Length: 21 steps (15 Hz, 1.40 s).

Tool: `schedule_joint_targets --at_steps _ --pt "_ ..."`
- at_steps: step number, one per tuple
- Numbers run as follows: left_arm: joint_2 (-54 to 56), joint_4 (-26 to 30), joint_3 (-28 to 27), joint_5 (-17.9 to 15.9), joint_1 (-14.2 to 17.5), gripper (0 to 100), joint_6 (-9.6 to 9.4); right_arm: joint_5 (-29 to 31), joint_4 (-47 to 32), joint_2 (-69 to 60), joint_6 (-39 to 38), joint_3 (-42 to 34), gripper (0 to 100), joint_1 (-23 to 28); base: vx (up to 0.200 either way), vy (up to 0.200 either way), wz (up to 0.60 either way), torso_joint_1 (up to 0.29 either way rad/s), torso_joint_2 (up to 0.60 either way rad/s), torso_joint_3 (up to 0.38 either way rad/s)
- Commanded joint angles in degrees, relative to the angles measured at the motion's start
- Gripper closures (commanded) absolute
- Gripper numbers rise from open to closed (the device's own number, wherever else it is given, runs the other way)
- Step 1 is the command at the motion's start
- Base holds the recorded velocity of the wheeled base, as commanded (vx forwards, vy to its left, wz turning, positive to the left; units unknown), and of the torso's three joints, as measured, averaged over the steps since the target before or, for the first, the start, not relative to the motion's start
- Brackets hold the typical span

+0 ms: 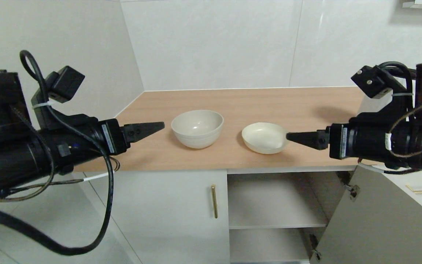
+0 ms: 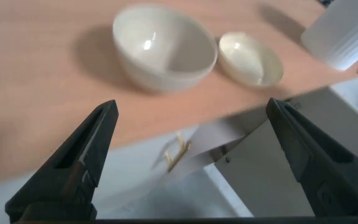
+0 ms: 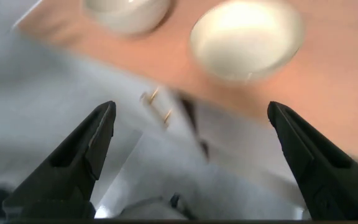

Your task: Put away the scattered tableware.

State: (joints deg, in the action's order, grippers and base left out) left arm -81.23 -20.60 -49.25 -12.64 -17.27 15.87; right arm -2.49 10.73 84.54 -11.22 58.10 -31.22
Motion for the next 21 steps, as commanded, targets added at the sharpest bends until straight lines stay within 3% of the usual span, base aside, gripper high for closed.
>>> schedule_joint_targets --at_steps 1,3,5,6,8,9,11,13,15,21 --pt "-4.03 8.56 -8.58 0.34 -0.04 0 0.04 5.3 -5.81 7.92 -0.3 11.6 0 1.16 0.0 0.0 0.0 0.0 0.0 0.0" --pt "-5.79 17.61 -11.83 0.25 -0.04 0 0.04 5.48 -7.39 9.33 -2.67 10.72 0 1.16 0.0 0.0 0.0 0.0 0.0 0.0" --pt "-8.16 22.1 -15.35 0.69 -0.04 0 1.0 5.91 -7.3 11.35 -3.55 10.98 0 1.78 0.0 0.0 0.0 0.0 0.0 0.0" --pt "-9.65 22.36 -16.84 1.83 -0.13 0 3.73 6.0 -7.3 11.61 -3.64 11.16 0 2.3 0.0 0.0 0.0 0.0 0.0 0.0" --pt "-14.4 22.27 -21.41 8.34 -2.59 0 13.4 6.71 -7.3 12.75 -4.43 11.42 0 3.18 0.0 0.0 0.0 0.0 0.0 0.0" --pt "-16.77 22.1 -23.61 12.38 -3.91 0 17.0 7.85 -7.21 13.54 -4.69 11.68 0 3.27 0.0 0.0 0.0 0.0 0.0 0.0" --pt "-20.9 21.74 -27.3 19.06 -5.58 0 20.08 10.13 -4.66 14.25 -5.22 11.16 0 3.27 0.0 0.0 0.0 0.0 0.0 0.0" --pt "-23.98 20.16 -29.24 22.92 -6.28 0 21.83 10.4 -2.38 14.34 -5.13 10.1 0 3.27 0.0 0.0 0.0 0.0 0.0 0.0" --pt "-26.18 18.14 -29.68 24.42 -6.46 0 22.18 10.4 -2.29 14.25 -5.13 9.93 0 3.27 0.0 0.0 0.0 0.0 0.0 0.0" --pt "-28.81 16.91 -29.68 24.51 -6.54 0 22.27 10.48 -2.11 14.07 -5.13 9.58 0 3.27 0.0 0.0 0.0 0.0 0.0 0.0"
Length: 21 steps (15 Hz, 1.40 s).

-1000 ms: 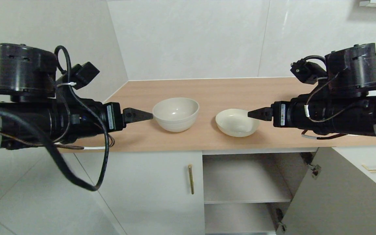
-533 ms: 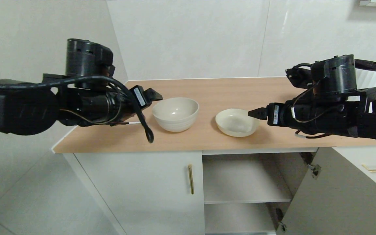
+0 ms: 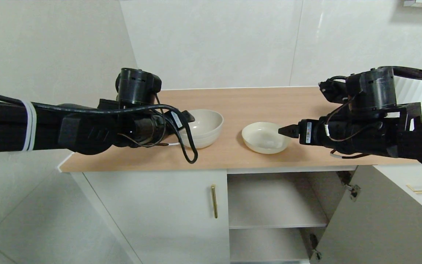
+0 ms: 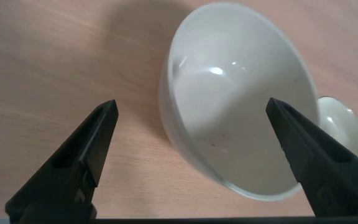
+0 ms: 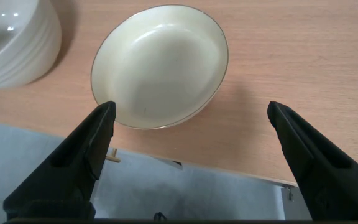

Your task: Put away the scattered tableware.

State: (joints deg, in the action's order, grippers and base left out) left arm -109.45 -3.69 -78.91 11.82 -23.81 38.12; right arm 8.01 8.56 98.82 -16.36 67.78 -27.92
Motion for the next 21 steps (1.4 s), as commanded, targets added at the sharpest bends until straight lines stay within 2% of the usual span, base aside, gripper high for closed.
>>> schedule_joint_targets --at_steps 1,5,6,17,21 --pt "-0.59 0.0 -0.02 0.04 -0.01 0 0.02 -0.01 0.06 -0.2 0.01 -0.1 0 -0.03 0.0 0.0 0.0 0.0 0.0 0.0" --pt "-0.59 0.0 0.07 0.04 -0.01 0 -0.06 -0.01 0.06 -0.2 0.01 -0.19 0 -0.03 0.0 0.0 0.0 0.0 0.0 0.0" --pt "-0.59 0.0 0.07 0.04 -0.01 100 -0.06 -0.01 0.06 -0.2 0.01 -0.19 0 -0.03 0.0 0.0 0.0 0.0 0.0 0.0" --pt "2.13 0.27 0.77 0.04 -0.1 100 -0.06 0.25 -0.03 1.2 0.1 1.04 0 -0.21 0.0 0.0 0.0 0.0 0.0 0.0" --pt "4.77 0.27 2.97 -0.4 -0.98 100 -0.5 9.57 0.06 8.06 0.19 6.31 0 -1.35 0.0 0.0 0.0 0.0 0.0 0.0"
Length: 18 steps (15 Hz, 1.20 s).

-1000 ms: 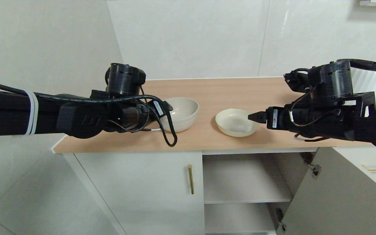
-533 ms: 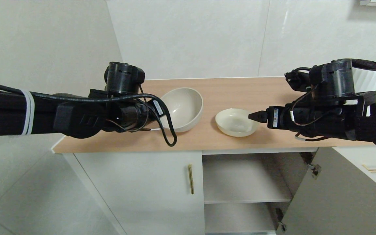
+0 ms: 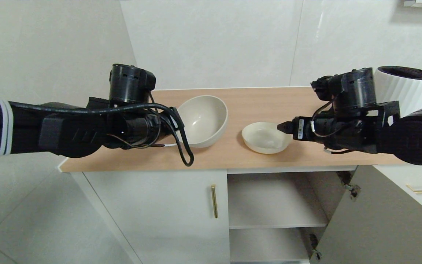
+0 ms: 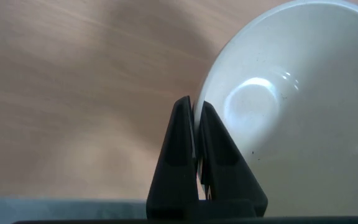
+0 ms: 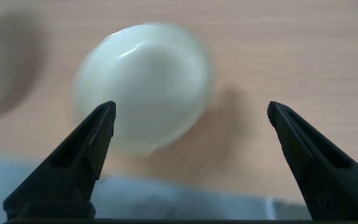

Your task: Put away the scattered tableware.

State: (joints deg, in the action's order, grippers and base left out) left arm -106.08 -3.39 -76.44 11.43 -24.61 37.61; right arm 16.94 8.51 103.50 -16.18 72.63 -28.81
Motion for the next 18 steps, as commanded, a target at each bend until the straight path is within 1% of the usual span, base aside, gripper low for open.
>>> schedule_joint_targets --at_steps 1,4,8,12,13,18 --pt "2.28 -0.13 1.11 -0.1 -0.44 100 -0.17 2.04 0.19 5.05 -0.08 2.6 0 -0.55 0.0 0.0 0.0 0.0 0.0 0.0" --pt "2.37 -0.21 1.46 -0.1 -0.7 100 -0.87 2.57 0.37 7.24 -0.17 3.83 0 -0.55 0.0 0.0 0.0 0.0 0.0 0.0" --pt "2.28 -0.3 1.73 -0.1 -0.7 100 -0.87 4.24 0.37 10.5 -1.66 5.94 0 -0.11 0.0 0.0 0.0 0.0 0.0 0.0" --pt "2.28 -0.3 1.73 -0.01 -0.7 100 -0.87 4.24 0.37 10.85 -1.84 6.12 0 0.42 0.0 0.0 0.0 0.0 0.0 0.0" --pt "2.11 -0.3 1.73 -0.01 -0.7 100 -0.87 4.24 0.37 10.85 -1.84 6.12 100 0.42 0.0 0.0 0.0 0.0 0.0 0.0" --pt "2.28 -0.3 1.73 -0.01 -0.7 100 -0.87 4.06 0.37 10.76 -1.93 6.12 100 0.42 0.0 0.0 0.0 0.0 0.0 0.0"
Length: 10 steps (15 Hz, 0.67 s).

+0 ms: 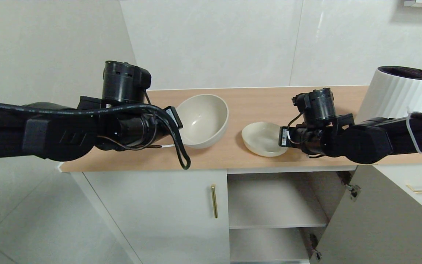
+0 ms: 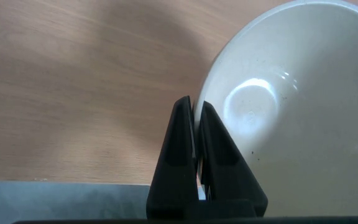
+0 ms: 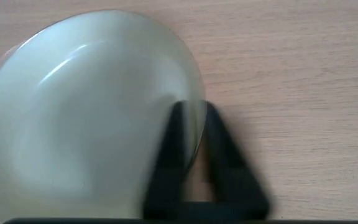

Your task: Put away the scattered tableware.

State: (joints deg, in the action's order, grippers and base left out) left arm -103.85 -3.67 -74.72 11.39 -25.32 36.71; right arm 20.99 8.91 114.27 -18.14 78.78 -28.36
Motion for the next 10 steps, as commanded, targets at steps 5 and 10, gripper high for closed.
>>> schedule_joint_targets --at_steps 5,10 --pt "1.81 0.15 1.15 -0.05 0.27 100 0.03 -0.07 -0.12 -1.6 0.03 -0.47 100 -0.03 0.0 0.0 0.0 0.0 0.0 0.0" --pt "12.8 -0.55 12.58 -0.93 0.71 100 -5.94 -4.82 -0.91 -16.72 -1.64 -9.25 100 -0.47 0.0 0.0 0.0 0.0 0.0 0.0"
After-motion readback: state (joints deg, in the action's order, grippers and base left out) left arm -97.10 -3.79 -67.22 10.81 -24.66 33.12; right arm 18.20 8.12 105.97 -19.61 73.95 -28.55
